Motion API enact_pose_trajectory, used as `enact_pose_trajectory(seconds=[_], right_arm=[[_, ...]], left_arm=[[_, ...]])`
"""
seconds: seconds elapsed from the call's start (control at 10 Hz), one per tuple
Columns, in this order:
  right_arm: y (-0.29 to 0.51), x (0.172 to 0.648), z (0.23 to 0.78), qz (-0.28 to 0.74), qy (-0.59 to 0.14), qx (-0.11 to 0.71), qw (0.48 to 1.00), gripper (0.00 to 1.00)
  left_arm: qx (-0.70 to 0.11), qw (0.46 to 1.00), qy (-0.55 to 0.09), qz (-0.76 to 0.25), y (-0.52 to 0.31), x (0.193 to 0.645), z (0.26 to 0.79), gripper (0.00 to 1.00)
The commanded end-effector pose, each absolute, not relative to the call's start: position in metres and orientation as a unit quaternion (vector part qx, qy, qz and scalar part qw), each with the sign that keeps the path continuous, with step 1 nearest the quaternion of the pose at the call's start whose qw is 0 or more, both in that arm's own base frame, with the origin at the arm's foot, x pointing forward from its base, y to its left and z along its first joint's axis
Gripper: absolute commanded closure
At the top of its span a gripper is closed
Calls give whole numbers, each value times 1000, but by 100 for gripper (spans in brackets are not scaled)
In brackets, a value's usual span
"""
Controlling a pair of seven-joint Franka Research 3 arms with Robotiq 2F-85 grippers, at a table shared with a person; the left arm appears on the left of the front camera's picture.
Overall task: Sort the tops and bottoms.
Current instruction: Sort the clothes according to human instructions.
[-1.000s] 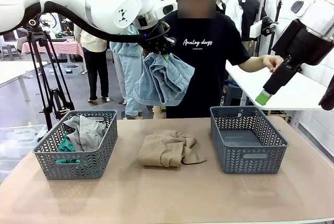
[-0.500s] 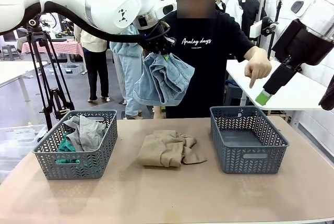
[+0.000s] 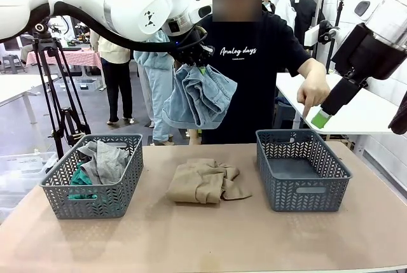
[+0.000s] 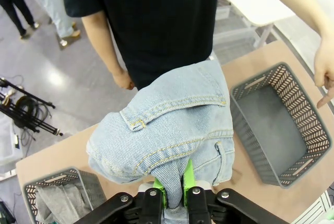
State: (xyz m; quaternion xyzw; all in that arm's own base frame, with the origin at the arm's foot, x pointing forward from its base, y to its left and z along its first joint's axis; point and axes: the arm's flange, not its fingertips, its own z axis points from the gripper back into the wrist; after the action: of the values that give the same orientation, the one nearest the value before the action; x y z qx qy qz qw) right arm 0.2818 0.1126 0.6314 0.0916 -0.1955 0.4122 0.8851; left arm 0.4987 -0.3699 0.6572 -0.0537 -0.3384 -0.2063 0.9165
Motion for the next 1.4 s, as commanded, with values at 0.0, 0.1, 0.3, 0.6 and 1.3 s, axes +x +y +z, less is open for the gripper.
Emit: enact_pose_trajectory(seconds=[0.0, 0.1, 0.3, 0.6, 1.3], right_arm=[[113, 283, 634, 413, -186, 86, 887, 0], [113, 282, 631, 412, -195, 92, 885, 0], [88, 260, 642, 402, -192, 94, 891, 0], [40, 231, 653, 355, -210, 105, 905, 0], [16, 224, 660, 343, -225, 124, 904, 0]], left_arm=[[-58, 916, -342, -202, -367, 498, 664, 100], [-58, 916, -342, -202, -367, 498, 664, 100], [-58, 916, -342, -202, -367, 498, 664, 100], [-58, 916, -342, -202, -367, 498, 664, 100], [-90, 877, -375, -285, -412, 478, 691, 100]])
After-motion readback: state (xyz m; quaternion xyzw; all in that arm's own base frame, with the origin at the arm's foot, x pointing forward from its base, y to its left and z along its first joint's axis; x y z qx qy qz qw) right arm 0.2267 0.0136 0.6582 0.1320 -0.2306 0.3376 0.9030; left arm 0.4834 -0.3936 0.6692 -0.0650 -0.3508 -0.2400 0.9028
